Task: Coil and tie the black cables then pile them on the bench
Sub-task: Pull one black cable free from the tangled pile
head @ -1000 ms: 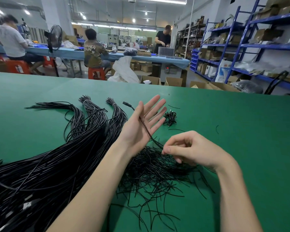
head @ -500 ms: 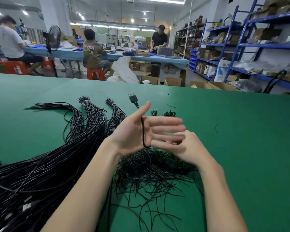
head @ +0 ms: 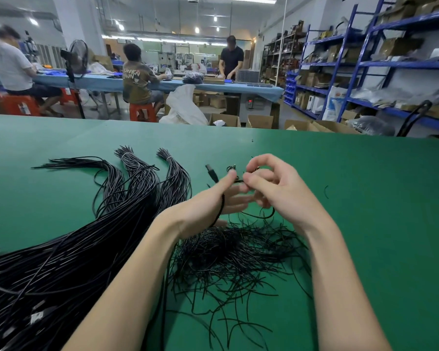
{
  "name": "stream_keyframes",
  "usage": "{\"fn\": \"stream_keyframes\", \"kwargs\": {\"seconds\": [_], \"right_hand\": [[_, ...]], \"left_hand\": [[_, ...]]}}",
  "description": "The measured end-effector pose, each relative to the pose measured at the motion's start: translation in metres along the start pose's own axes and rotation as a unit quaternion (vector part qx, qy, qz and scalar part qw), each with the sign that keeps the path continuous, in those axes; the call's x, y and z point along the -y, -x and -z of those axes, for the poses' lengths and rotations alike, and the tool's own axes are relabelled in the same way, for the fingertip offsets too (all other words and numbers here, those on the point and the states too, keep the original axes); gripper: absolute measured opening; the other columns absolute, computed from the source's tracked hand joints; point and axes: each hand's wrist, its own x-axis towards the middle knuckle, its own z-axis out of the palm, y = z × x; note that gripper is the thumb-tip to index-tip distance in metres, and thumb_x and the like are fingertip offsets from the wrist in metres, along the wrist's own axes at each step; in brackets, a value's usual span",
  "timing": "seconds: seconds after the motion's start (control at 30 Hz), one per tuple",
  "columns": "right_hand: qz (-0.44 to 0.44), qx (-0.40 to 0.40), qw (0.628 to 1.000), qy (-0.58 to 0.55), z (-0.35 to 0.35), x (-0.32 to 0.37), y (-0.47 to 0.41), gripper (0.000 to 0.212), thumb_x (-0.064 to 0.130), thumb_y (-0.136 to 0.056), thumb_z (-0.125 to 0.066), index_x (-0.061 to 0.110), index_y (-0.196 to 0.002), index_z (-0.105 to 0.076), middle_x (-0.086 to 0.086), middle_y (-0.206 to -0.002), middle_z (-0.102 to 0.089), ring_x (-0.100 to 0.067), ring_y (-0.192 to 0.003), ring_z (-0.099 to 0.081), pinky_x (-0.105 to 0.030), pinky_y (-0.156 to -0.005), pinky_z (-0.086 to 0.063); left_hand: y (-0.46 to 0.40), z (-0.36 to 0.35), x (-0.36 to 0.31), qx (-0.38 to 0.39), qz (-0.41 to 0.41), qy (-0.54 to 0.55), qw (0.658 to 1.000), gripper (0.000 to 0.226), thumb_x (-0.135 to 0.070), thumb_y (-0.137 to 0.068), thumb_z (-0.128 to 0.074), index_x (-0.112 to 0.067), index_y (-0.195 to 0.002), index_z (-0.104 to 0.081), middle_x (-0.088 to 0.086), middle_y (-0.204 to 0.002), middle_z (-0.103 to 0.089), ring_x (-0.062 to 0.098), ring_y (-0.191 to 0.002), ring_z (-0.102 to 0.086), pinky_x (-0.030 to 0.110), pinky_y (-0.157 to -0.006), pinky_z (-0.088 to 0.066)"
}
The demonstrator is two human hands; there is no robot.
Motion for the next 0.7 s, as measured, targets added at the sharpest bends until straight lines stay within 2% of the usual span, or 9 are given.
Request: {"fn": "stream_keyframes", "kwargs": {"seconds": [0.07,0.1,0.23,0.33,0.4,0.47,0.53,0.6,0.7], "right_hand": [[-0.015,0.069,0.997,0.011,-0.002,-0.003,0.001,0.005,0.011,-0.103,-0.059,0.015,-0.100,-0.061,0.001,-0.074,-0.072,-0.011,-0.052,-0.053,-0.018,-0.051,-0.045],[-0.024,0.101,0.994,0.021,-0.004,-0.007,0.001,0.008,0.014,-0.104,-0.058,0.014,-0.099,-0.064,0.000,-0.077,-0.073,-0.012,-0.055,-0.056,-0.020,-0.053,-0.047],[-0.082,0.174,0.980,0.052,-0.012,-0.031,0.003,0.031,0.031,-0.105,-0.055,0.014,-0.085,-0.073,0.000,-0.071,-0.070,-0.013,-0.061,-0.063,-0.014,-0.059,-0.046],[-0.108,0.142,0.971,0.160,-0.011,-0.049,0.003,0.048,0.064,-0.090,-0.064,0.021,-0.073,-0.075,0.008,-0.061,-0.062,-0.007,-0.056,-0.054,-0.022,-0.063,-0.042],[-0.106,0.105,0.966,0.211,-0.007,-0.055,0.004,0.054,0.082,-0.069,-0.069,0.030,-0.079,-0.078,0.014,-0.065,-0.066,-0.003,-0.060,-0.057,-0.030,-0.069,-0.046],[-0.093,0.082,0.966,0.227,-0.002,-0.057,0.006,0.045,0.081,-0.059,-0.076,0.039,-0.079,-0.076,0.015,-0.071,-0.070,-0.007,-0.071,-0.063,-0.033,-0.077,-0.052],[-0.062,0.062,0.962,0.258,0.005,-0.055,0.005,0.027,0.063,-0.069,-0.079,0.037,-0.069,-0.071,0.015,-0.067,-0.067,-0.006,-0.069,-0.060,-0.032,-0.072,-0.049],[-0.032,0.053,0.955,0.292,0.009,-0.049,0.002,0.012,0.043,-0.080,-0.077,0.039,-0.070,-0.071,0.020,-0.070,-0.069,0.000,-0.071,-0.062,-0.031,-0.073,-0.050],[-0.003,0.042,0.942,0.334,0.009,-0.036,0.000,0.005,0.043,-0.077,-0.075,0.041,-0.072,-0.074,0.019,-0.071,-0.070,0.000,-0.074,-0.064,-0.029,-0.073,-0.054]], "left_hand": [[-0.002,0.004,-0.001,-0.053,-0.055,0.052,0.996,0.065,-0.064,-0.100,-0.010,-0.037,-0.150,-0.041,-0.008,-0.149,-0.053,0.010,-0.140,-0.045,0.055,-0.123,-0.018],[-0.003,0.004,-0.002,-0.056,-0.085,0.092,0.991,0.060,-0.059,-0.103,-0.010,-0.038,-0.150,-0.041,-0.005,-0.149,-0.053,0.011,-0.140,-0.046,0.053,-0.123,-0.018],[0.002,0.012,-0.003,-0.012,-0.153,0.223,0.963,0.058,-0.054,-0.106,-0.015,-0.030,-0.149,-0.045,-0.002,-0.151,-0.051,0.018,-0.141,-0.046,0.045,-0.123,-0.022],[0.007,0.019,-0.002,0.038,-0.145,0.230,0.962,0.064,-0.055,-0.105,-0.017,-0.022,-0.148,-0.050,0.004,-0.153,-0.049,0.030,-0.140,-0.047,0.047,-0.119,-0.032],[0.010,0.019,-0.003,0.071,-0.123,0.227,0.964,0.066,-0.056,-0.105,-0.019,-0.018,-0.145,-0.054,0.009,-0.151,-0.050,0.037,-0.136,-0.050,0.049,-0.114,-0.040],[0.013,0.021,-0.004,0.093,-0.100,0.211,0.968,0.068,-0.058,-0.104,-0.020,-0.016,-0.142,-0.057,0.012,-0.149,-0.052,0.040,-0.131,-0.054,0.050,-0.110,-0.045],[0.017,0.023,-0.005,0.117,-0.064,0.155,0.979,0.073,-0.061,-0.103,-0.019,-0.013,-0.139,-0.060,0.014,-0.145,-0.055,0.042,-0.128,-0.057,0.045,-0.105,-0.051],[0.017,0.023,-0.006,0.147,-0.008,0.065,0.987,0.079,-0.065,-0.101,-0.017,-0.011,-0.135,-0.063,0.015,-0.141,-0.060,0.040,-0.126,-0.059,0.039,-0.103,-0.052],[0.014,0.020,-0.006,0.152,0.066,-0.012,0.986,0.080,-0.069,-0.097,-0.020,-0.014,-0.123,-0.072,0.006,-0.135,-0.065,0.032,-0.124,-0.062,0.036,-0.103,-0.051]]}}
